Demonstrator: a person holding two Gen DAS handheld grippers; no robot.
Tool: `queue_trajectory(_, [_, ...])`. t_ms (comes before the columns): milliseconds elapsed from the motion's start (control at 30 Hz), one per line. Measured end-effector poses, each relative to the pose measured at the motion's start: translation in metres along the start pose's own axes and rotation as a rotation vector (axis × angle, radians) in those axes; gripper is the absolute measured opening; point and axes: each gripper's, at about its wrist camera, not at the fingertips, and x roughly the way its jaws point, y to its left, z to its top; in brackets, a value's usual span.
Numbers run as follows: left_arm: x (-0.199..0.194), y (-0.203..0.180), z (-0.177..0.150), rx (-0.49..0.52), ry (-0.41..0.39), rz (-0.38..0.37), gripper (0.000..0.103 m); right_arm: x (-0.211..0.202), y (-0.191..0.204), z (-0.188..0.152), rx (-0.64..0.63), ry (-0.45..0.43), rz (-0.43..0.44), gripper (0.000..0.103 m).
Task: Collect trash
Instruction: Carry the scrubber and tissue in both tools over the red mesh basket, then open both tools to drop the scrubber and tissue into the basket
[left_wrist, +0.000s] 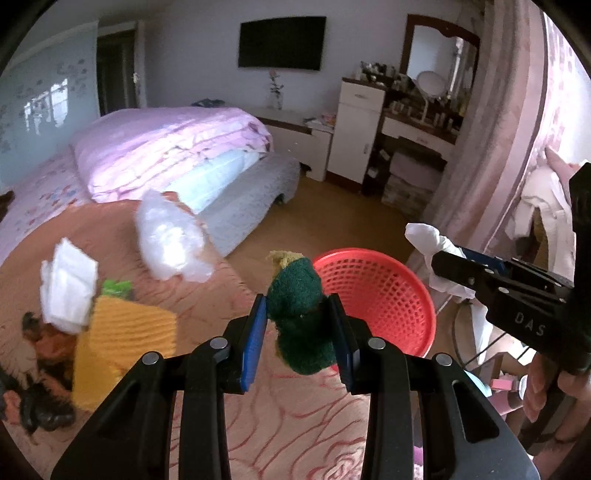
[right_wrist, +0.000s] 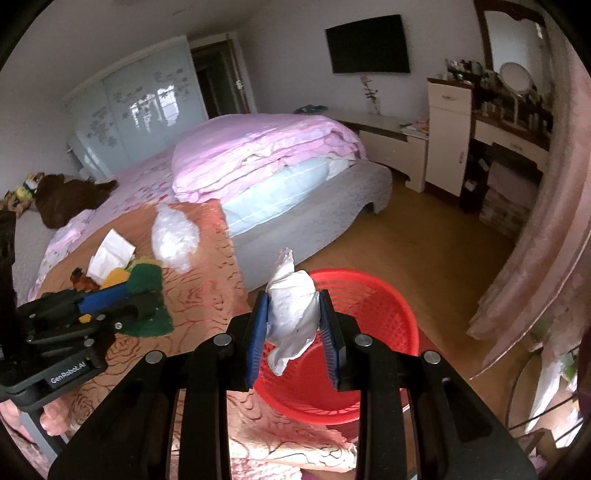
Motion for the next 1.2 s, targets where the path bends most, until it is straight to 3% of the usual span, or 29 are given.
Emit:
queue_trajectory(733, [0.073,-0.048,0.000,0.085,0.127,-0.076,0.034,0.037,-0.050,-0.022,0.138,0.091,-0.024,0.028])
queue_trajectory(967, [0.075,-0.048,-0.005,0.090,0.123,-0.070,0.061,0.044,-0.052,-0.026,0.153,0.110,-0.025,0.037])
queue_trajectory(1200, [0.068,-0.039,-0.004,0.063,0.103,-0.040,0.069,0.040,-0.054,-0.026,0.162,0.092,-0.060,0.051])
